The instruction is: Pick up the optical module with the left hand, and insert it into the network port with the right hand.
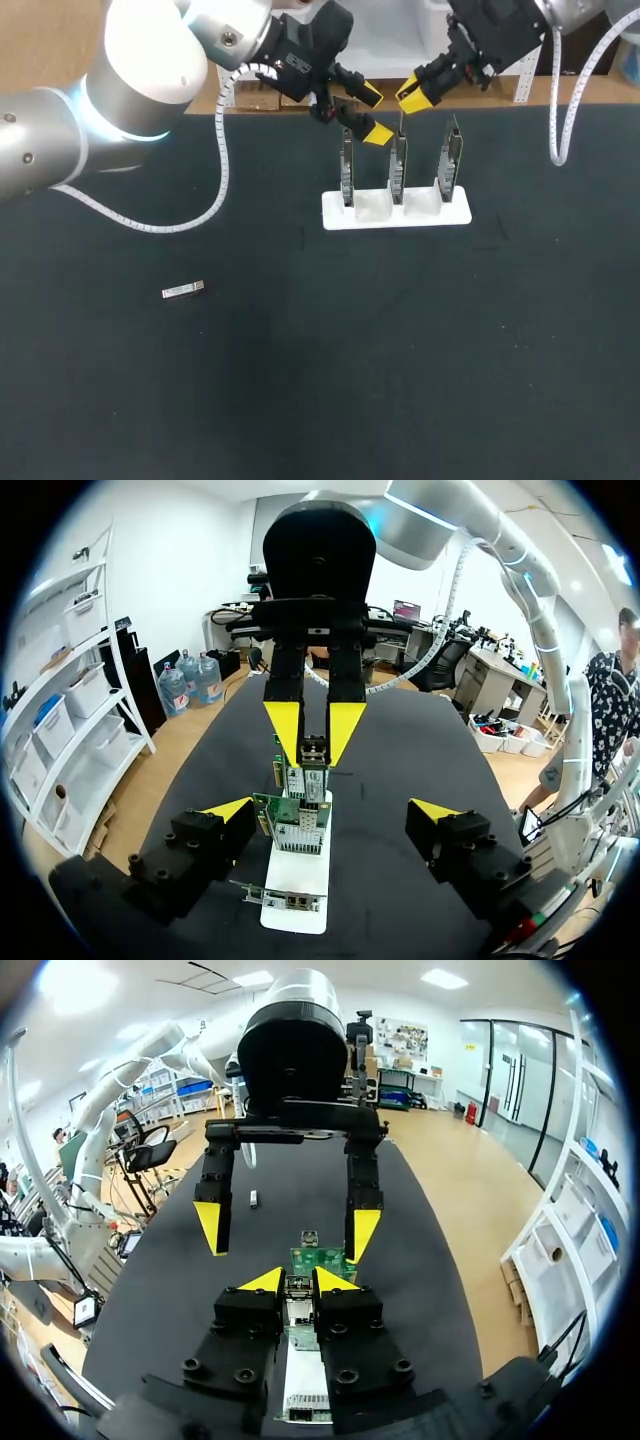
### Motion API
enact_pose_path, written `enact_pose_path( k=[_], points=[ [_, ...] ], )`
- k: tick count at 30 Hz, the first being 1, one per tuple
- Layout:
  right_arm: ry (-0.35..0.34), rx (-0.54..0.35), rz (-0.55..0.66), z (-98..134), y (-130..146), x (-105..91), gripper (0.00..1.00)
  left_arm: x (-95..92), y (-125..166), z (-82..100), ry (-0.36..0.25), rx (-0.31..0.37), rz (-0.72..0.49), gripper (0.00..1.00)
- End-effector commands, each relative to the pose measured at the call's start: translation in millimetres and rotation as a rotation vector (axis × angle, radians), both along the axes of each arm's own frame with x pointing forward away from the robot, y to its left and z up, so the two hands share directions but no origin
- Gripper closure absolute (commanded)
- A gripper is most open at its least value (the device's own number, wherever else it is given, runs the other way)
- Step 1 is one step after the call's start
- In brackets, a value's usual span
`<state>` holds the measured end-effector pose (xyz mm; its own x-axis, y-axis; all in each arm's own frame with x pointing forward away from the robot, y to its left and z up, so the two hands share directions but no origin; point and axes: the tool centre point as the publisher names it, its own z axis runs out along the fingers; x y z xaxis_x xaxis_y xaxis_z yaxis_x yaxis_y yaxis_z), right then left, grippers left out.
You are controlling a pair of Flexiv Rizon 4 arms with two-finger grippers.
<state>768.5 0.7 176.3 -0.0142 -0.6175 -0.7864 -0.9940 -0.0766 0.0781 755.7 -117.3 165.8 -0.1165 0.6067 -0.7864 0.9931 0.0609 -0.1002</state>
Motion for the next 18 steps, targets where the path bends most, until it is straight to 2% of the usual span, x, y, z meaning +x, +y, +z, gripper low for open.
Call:
enact_pose_path(
  k=[1,18],
  points=[
    [0.001,0.0,-0.001,-0.3,0.8,-1.0,1.0,1.3,-0.3,0.1,0.001,0.003,-0.002,0.0],
    [0.005,-0.012,0.0,-5.0,0.7,-2.2,1.0,1.3,-0.3,0.1,0.001,0.003,-0.002,0.0]
  ],
)
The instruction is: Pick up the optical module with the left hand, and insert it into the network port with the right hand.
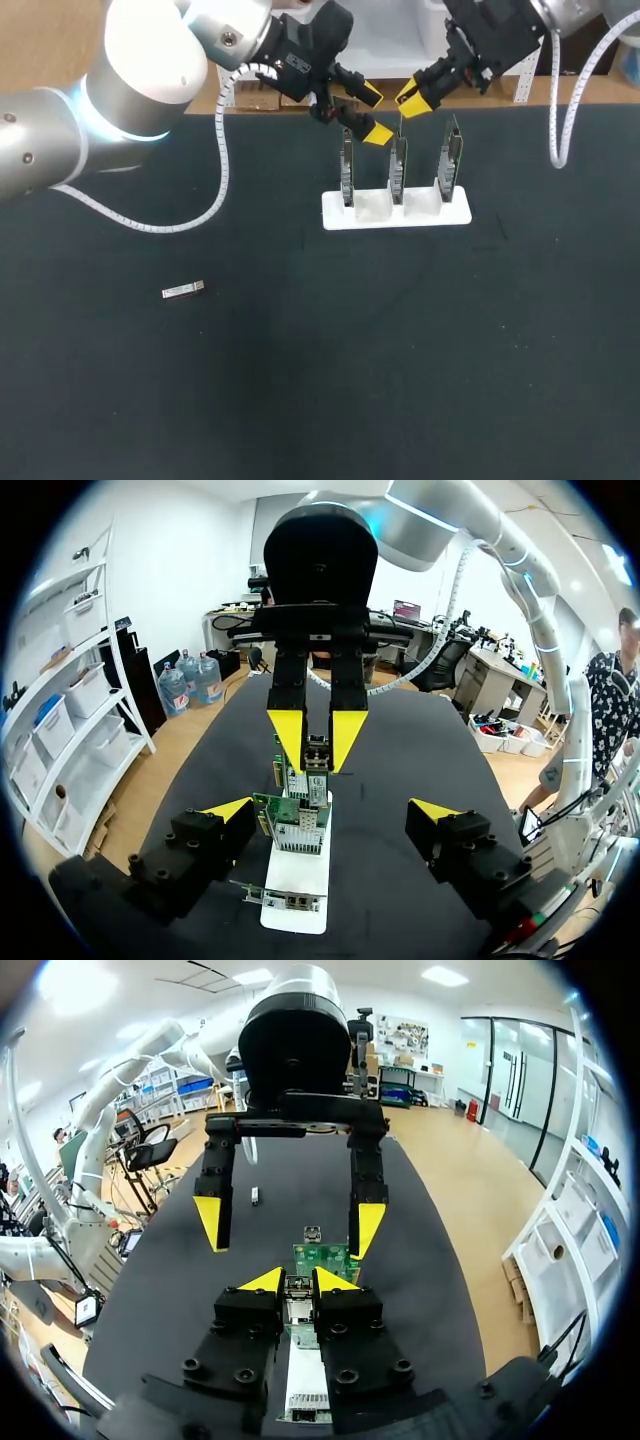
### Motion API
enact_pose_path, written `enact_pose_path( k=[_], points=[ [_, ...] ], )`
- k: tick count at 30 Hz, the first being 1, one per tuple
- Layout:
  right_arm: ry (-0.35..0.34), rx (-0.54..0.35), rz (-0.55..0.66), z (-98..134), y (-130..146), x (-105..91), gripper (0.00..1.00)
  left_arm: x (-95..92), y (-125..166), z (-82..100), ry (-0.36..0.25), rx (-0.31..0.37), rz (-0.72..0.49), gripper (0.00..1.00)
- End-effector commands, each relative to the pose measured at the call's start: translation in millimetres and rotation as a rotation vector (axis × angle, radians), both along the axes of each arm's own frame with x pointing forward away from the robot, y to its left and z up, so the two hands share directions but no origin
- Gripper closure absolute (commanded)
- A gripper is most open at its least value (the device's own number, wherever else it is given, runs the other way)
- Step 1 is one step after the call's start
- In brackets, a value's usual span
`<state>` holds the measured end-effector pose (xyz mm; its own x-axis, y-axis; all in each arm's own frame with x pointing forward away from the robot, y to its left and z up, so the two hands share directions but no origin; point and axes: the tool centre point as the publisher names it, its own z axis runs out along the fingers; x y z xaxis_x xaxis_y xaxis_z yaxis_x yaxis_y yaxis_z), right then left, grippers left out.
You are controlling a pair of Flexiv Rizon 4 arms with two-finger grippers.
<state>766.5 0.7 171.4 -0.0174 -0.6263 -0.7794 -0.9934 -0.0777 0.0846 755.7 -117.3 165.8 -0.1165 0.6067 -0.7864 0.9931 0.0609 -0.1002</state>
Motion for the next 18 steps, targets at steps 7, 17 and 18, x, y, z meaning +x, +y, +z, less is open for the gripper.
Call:
enact_pose_path(
  k=[7,17,18],
  points=[
    [-0.009,-0.004,-0.001,-0.6,0.5,2.2,1.0,1.3,-0.3,0.1,0.001,0.003,-0.002,0.0],
    [-0.01,-0.005,-0.004,-1.6,0.0,3.3,1.0,1.3,-0.3,0.1,0.001,0.003,-0.002,0.0],
    [-0.009,-0.005,-0.004,-2.1,0.3,3.2,1.0,1.3,-0.3,0.1,0.001,0.003,-0.002,0.0]
  ],
)
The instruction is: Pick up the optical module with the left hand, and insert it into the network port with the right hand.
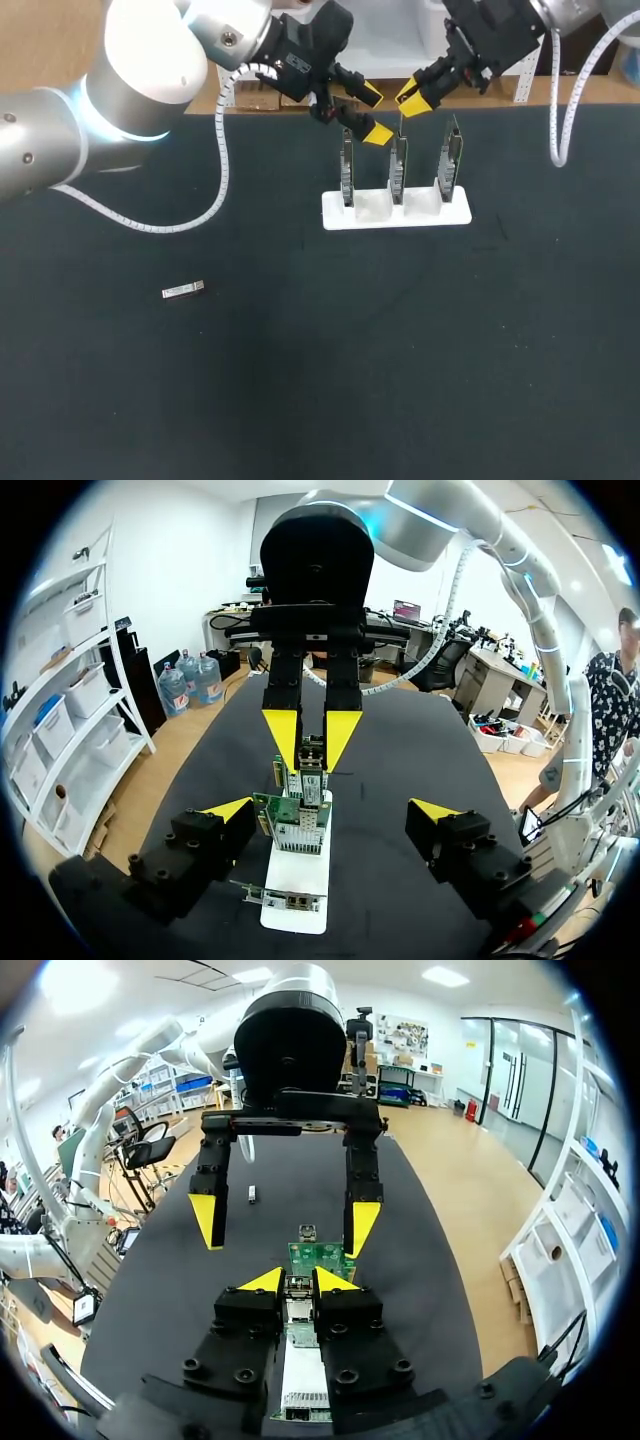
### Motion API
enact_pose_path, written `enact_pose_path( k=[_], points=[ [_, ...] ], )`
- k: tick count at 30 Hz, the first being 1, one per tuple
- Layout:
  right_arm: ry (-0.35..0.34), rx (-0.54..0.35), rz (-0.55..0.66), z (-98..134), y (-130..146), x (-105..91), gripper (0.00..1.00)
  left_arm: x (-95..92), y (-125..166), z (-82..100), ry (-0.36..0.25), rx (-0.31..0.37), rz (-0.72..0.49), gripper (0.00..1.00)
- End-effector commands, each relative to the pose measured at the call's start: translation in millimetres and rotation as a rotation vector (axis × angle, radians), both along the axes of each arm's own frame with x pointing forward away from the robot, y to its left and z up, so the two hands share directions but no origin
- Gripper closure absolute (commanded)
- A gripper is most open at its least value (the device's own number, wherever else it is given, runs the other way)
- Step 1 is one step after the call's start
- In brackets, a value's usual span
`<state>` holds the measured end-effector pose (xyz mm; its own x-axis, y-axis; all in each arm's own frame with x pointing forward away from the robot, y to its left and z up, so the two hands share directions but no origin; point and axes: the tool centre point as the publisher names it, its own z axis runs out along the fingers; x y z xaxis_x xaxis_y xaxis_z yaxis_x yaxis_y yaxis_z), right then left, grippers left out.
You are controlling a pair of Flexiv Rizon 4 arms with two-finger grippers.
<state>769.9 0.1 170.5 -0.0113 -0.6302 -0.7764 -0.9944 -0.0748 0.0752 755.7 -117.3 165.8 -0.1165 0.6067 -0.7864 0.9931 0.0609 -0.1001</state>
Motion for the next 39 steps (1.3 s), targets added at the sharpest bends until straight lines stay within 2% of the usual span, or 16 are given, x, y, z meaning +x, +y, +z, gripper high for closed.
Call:
enact_pose_path(
  k=[1,39],
  points=[
    [0.002,0.0,-0.001,-1.5,1.1,-0.3,1.0,1.3,-0.3,0.1,0.001,0.003,-0.002,0.0],
    [0.0,0.005,0.007,-0.5,4.1,2.4,1.0,1.3,-0.3,0.1,0.001,0.003,-0.002,0.0]
  ],
)
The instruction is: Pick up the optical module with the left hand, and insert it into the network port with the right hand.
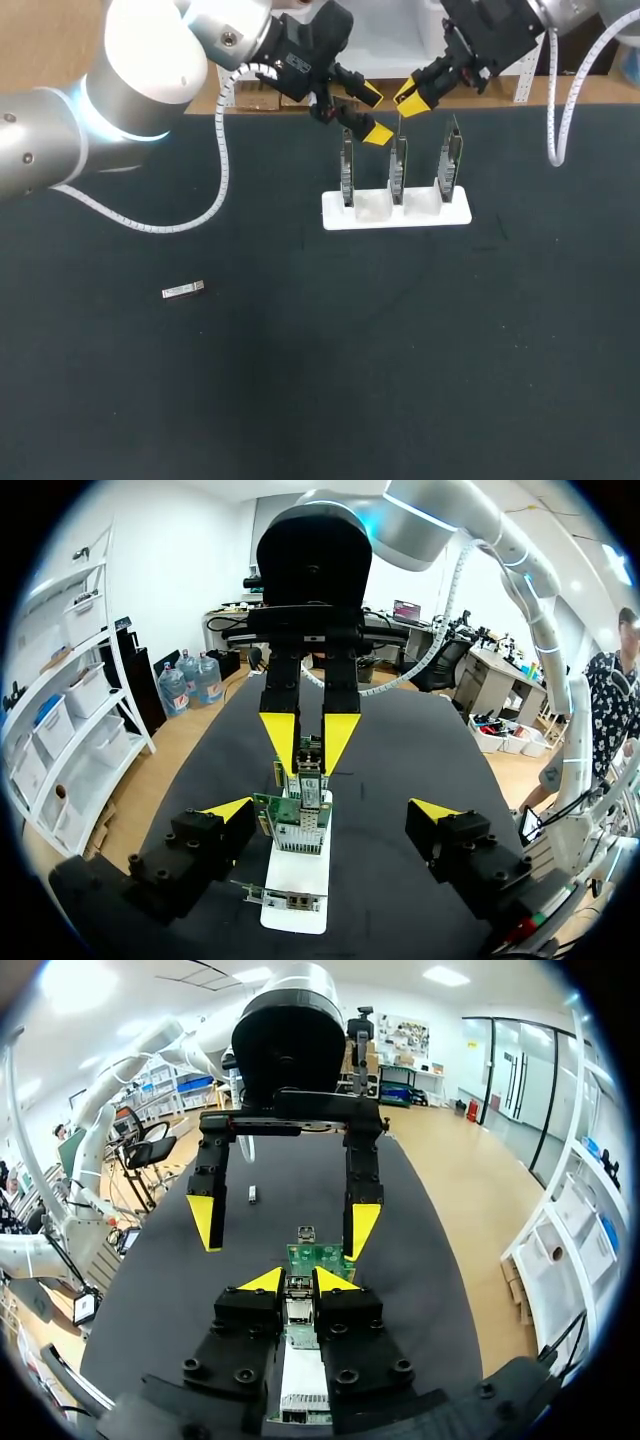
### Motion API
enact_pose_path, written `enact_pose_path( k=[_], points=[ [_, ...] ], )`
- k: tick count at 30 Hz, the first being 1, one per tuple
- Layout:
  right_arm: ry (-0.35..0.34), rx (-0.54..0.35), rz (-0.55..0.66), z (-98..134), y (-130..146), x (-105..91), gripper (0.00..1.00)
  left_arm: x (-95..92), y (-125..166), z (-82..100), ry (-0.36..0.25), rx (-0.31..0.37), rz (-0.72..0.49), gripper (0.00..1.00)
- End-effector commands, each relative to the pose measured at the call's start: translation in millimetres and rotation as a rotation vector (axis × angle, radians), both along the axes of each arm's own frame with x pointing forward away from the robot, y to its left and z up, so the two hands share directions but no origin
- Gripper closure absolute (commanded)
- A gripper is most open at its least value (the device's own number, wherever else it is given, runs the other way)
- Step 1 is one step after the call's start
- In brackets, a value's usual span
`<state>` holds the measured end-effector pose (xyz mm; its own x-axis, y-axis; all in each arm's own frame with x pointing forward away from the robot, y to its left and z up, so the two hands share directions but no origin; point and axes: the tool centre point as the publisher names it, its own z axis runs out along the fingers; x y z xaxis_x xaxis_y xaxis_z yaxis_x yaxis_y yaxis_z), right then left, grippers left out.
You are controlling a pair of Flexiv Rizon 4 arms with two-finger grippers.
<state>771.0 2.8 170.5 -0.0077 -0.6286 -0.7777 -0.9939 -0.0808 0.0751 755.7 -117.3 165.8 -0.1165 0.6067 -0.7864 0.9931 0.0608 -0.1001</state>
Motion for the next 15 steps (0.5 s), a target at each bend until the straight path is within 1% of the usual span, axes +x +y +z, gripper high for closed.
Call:
enact_pose_path(
  k=[1,7,15],
  points=[
    [-0.002,0.004,0.001,-0.1,1.4,1.4,1.0,1.3,-0.3,0.1,0.001,0.003,-0.002,0.0],
    [-0.008,0.005,-0.008,1.3,-0.1,0.5,1.0,1.3,-0.3,0.1,0.001,0.003,-0.002,0.0],
    [-0.026,0.027,-0.021,9.7,-1.4,-2.0,1.0,1.3,-0.3,0.1,0.001,0.003,-0.002,0.0]
  ],
)
